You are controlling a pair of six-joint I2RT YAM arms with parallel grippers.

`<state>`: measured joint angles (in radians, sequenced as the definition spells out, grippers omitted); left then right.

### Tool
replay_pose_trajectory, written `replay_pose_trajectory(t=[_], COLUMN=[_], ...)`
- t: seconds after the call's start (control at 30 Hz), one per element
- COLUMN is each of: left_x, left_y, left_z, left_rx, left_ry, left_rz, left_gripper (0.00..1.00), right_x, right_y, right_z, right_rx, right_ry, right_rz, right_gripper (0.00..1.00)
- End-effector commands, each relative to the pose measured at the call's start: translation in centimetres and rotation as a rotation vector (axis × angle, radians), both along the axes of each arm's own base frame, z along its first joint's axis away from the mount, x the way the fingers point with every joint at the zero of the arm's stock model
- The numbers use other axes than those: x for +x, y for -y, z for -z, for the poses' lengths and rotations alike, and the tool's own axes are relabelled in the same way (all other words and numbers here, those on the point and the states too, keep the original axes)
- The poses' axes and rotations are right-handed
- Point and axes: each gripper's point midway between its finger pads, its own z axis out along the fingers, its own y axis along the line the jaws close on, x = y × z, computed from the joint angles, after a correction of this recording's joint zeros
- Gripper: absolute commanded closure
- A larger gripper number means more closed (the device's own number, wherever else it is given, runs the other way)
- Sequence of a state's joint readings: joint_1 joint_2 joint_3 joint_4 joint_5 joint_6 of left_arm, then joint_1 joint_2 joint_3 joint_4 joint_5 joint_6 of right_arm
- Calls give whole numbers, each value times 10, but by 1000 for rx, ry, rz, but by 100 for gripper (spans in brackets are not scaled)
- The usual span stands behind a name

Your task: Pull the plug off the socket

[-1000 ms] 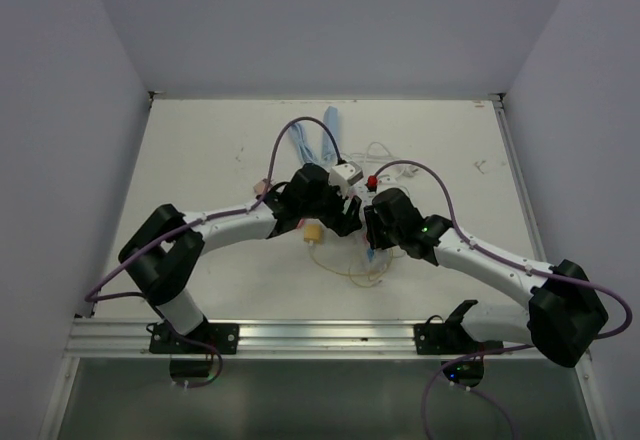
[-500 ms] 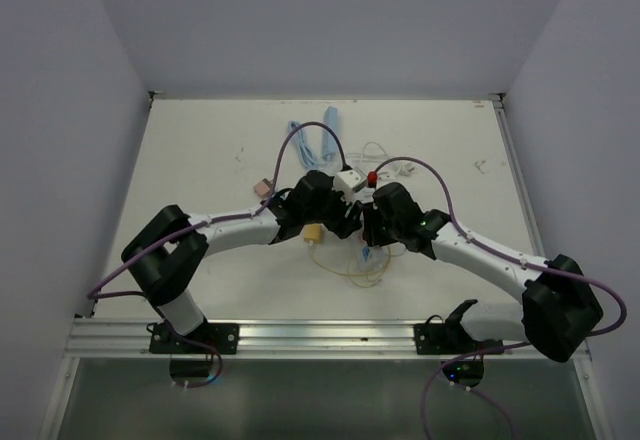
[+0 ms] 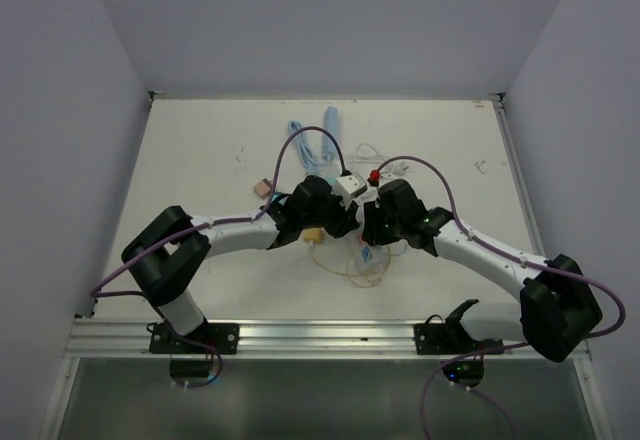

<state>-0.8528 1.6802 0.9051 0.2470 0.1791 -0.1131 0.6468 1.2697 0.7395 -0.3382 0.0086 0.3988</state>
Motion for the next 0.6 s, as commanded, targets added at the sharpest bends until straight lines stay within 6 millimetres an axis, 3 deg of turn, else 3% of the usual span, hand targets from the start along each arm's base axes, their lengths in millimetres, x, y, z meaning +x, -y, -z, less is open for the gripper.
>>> replay_pose_trajectory(t=[0.0, 0.17, 0.27, 0.33, 0.57], left_x=[-13, -15, -15, -16, -21], left_y=[-17, -20, -22, -22, -18], left_z=[34, 29, 20, 12, -17], left_rx=[91, 74, 49, 35, -13], left_ry=[-72, -55, -28, -17, 3], left_rz=[-1, -2, -9, -7, 27], left_gripper=[69, 99, 100, 100, 100], right_x=[10, 10, 11, 13, 22], right_y=[-21, -23, -23, -15, 50], right_z=[-22, -17, -15, -13, 7], right_rx=[113, 122, 121, 90, -242], right_ry=[51, 32, 28, 38, 80], right_rz=[-30, -30, -30, -3, 113], right_gripper=[97, 91, 100, 100, 100])
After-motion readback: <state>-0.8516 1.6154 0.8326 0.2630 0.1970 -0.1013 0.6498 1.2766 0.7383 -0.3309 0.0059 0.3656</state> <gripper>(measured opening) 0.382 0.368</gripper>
